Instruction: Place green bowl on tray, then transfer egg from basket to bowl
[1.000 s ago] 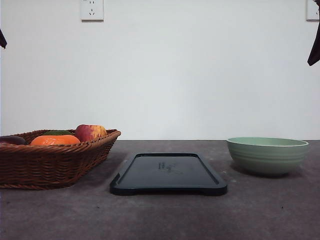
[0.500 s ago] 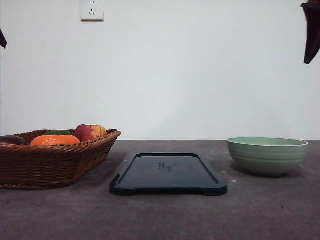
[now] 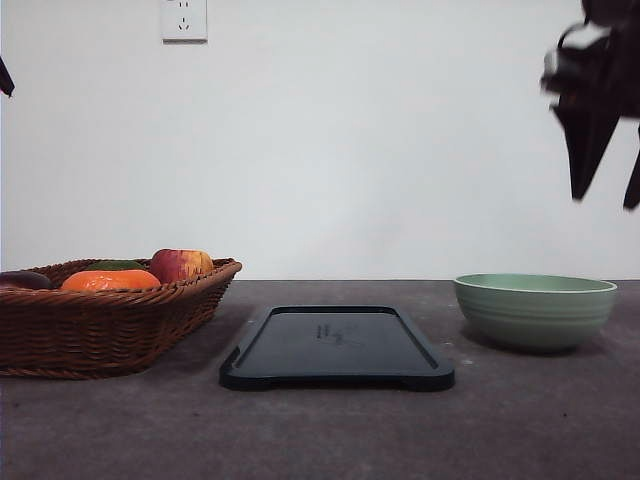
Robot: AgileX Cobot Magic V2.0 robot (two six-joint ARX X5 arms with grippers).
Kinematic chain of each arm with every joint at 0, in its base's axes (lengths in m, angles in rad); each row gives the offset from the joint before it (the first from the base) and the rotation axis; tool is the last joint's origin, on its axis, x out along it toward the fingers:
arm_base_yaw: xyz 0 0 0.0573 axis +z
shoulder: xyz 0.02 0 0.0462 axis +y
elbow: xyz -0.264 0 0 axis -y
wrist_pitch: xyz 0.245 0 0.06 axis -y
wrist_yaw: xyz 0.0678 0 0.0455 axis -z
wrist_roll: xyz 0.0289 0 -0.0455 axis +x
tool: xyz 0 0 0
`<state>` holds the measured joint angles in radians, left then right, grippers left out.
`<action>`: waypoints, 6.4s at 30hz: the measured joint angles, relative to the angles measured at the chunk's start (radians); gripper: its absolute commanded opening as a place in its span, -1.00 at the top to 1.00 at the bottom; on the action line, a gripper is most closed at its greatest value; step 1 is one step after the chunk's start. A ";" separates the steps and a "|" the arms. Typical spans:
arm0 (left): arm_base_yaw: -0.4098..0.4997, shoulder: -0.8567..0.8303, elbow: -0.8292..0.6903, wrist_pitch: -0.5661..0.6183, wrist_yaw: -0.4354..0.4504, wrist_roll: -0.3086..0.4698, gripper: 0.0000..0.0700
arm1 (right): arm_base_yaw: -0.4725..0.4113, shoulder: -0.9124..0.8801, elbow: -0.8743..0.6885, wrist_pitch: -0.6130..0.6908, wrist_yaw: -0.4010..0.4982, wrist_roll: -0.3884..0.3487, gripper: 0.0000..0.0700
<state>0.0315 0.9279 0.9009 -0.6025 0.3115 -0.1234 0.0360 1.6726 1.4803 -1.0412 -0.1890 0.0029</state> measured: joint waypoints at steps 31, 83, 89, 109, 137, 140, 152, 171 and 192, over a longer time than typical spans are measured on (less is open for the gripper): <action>0.000 0.000 0.000 0.000 0.000 0.000 -0.03 | -0.003 0.224 0.010 0.030 0.011 -0.008 0.99; 0.000 0.000 0.000 0.002 0.000 0.000 0.00 | 0.420 0.489 0.414 -0.040 -0.014 0.050 0.99; 0.000 0.000 0.000 0.002 0.000 0.000 0.00 | 0.421 0.490 0.414 -0.042 0.007 0.050 0.35; 0.000 0.000 0.000 0.001 0.000 0.000 0.00 | 0.423 0.294 0.381 0.039 0.006 0.046 0.17; 0.000 0.000 0.001 -0.007 0.000 0.000 0.00 | 0.421 -0.480 -0.653 0.604 0.005 0.019 0.18; 0.000 0.000 0.001 -0.017 0.000 0.000 0.00 | 0.414 -0.568 -0.730 0.610 0.006 0.013 0.18; -0.067 0.027 0.083 -0.104 -0.028 -0.001 0.00 | 0.413 -0.763 -0.861 0.635 0.006 -0.033 0.18; -0.337 0.553 0.457 -0.240 -0.319 -0.005 -0.02 | 0.413 -0.761 -0.861 0.637 0.006 -0.033 0.18; -0.348 0.889 0.462 -0.079 -0.448 -0.009 -0.04 | 0.413 -0.761 -0.861 0.646 0.006 -0.039 0.18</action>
<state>-0.3168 1.8172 1.3624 -0.6814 -0.1364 -0.1322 0.4492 0.9112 0.6189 -0.3949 -0.1825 -0.0359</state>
